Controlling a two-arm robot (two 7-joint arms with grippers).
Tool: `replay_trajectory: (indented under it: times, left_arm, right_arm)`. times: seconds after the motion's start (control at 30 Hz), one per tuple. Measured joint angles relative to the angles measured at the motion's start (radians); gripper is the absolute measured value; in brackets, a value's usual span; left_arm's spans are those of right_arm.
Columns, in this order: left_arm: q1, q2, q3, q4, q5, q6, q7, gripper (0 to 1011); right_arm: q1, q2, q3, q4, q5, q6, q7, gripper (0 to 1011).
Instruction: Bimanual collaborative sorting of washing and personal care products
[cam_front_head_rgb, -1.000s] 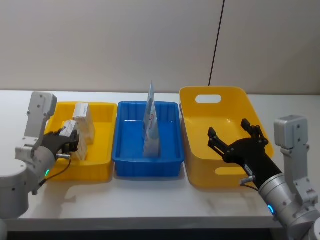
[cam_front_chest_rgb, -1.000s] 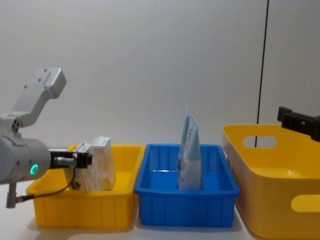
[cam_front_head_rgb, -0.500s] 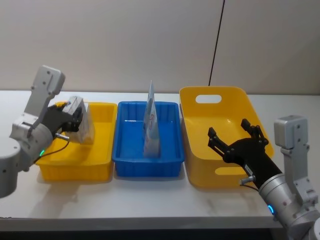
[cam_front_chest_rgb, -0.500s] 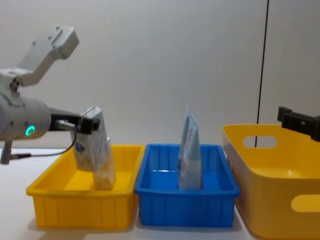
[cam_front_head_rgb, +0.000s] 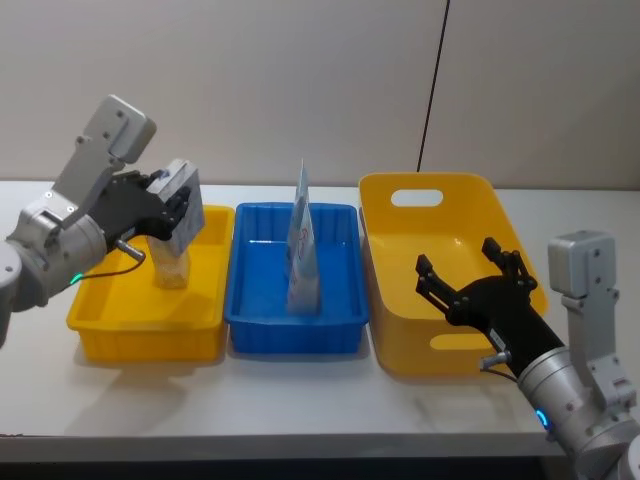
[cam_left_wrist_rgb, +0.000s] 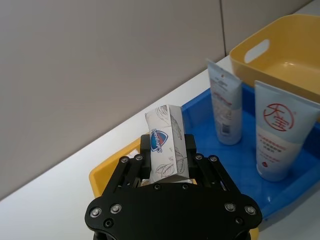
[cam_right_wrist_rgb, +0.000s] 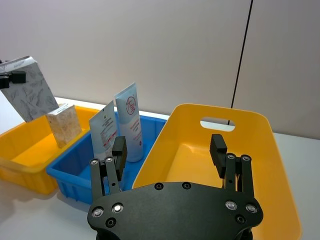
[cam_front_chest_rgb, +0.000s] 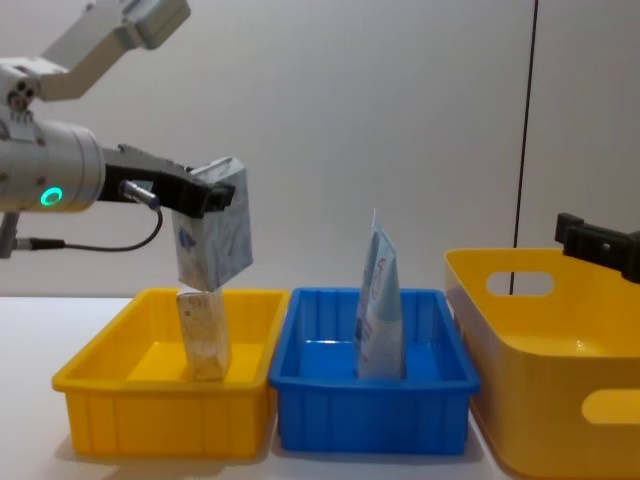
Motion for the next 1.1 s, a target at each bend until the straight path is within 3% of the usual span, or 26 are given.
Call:
replay_trajectory:
  times: [0.47,1.1]
  left_arm:
    - [-0.025,0.085,0.043,-0.076,-0.003,-0.056,-0.179,342]
    - [-0.053,0.178,0.093,-0.158,-0.085,-0.135,-0.429,342]
  right_arm:
    - [0.000,0.000,0.000,0.000,0.000,0.000,0.000,1002]
    - [0.000,0.000,0.000,0.000,0.000,0.000,0.000,1002]
